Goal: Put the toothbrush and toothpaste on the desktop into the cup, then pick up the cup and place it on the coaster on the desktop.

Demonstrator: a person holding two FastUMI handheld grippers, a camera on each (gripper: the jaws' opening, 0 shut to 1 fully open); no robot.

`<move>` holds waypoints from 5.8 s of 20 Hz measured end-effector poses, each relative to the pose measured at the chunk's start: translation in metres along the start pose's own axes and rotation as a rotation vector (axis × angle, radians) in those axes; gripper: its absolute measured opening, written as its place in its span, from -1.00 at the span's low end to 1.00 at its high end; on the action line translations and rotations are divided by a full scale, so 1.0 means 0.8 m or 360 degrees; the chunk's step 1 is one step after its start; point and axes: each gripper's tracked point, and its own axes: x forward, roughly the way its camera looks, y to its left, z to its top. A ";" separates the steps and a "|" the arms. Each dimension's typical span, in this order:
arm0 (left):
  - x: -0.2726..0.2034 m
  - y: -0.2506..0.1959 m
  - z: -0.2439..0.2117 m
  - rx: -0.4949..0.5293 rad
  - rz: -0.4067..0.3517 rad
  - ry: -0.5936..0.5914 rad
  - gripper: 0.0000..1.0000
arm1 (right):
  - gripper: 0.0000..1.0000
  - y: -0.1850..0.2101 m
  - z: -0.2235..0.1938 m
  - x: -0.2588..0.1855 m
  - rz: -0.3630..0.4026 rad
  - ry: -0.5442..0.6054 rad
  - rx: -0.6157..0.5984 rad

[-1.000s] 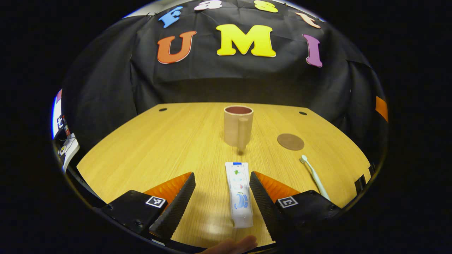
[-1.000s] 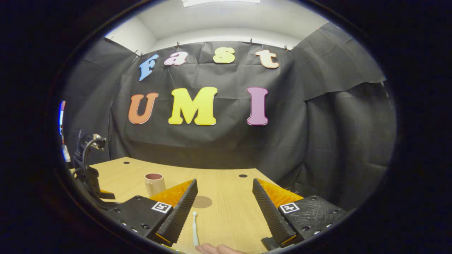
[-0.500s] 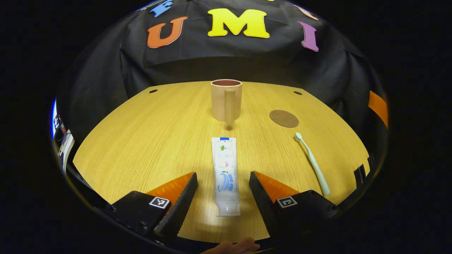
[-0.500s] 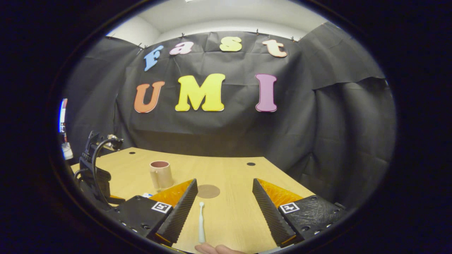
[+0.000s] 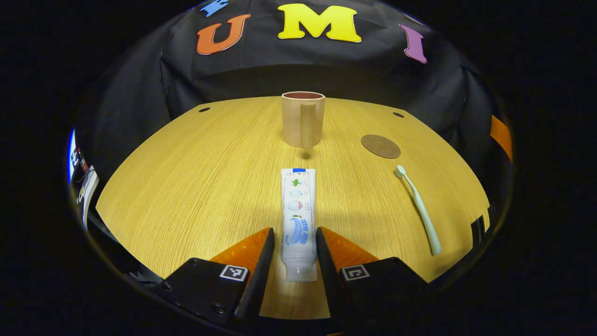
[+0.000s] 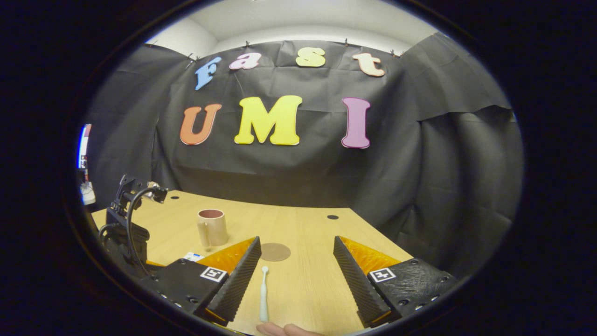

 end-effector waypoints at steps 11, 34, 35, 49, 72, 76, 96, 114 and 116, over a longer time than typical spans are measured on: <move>-0.004 0.007 0.052 -0.0162 -0.0133 -0.0194 -0.18 | 0.92 0.030 -0.040 0.055 0.0045 0.0210 -0.0041; -0.083 -0.024 0.178 -0.0015 -0.0235 -0.0742 -0.19 | -0.51 0.080 -0.194 0.101 0.0178 0.0927 0.0127; -0.085 -0.024 0.179 -0.0018 -0.0235 -0.0748 -0.19 | -0.53 0.080 -0.193 0.097 0.0187 0.0948 0.0147; -0.093 -0.001 0.207 -0.0071 -0.0163 -0.0849 -0.19 | -0.95 0.065 -0.123 0.071 0.0284 0.0526 0.0242; -0.054 0.009 0.356 -0.0122 -0.0284 -0.1289 -0.20 | -0.99 0.075 -0.044 -0.004 0.0478 0.0097 0.0150; 0.001 -0.007 0.374 -0.0085 -0.0342 -0.1252 -0.17 | -1.00 0.066 -0.042 -0.005 0.0474 0.0075 0.0150; 0.060 -0.023 0.367 -0.0007 -0.0377 -0.1178 -0.13 | -0.99 0.045 -0.050 -0.002 0.0469 0.0110 0.0195; 0.026 0.027 0.308 -0.0058 -0.0263 -0.1213 0.92 | -0.99 0.124 0.038 0.071 0.0585 0.0003 0.0141; 0.024 0.035 0.291 -0.0060 -0.0253 -0.1157 0.92 | -0.99 0.150 0.067 0.092 0.0617 -0.0062 0.0096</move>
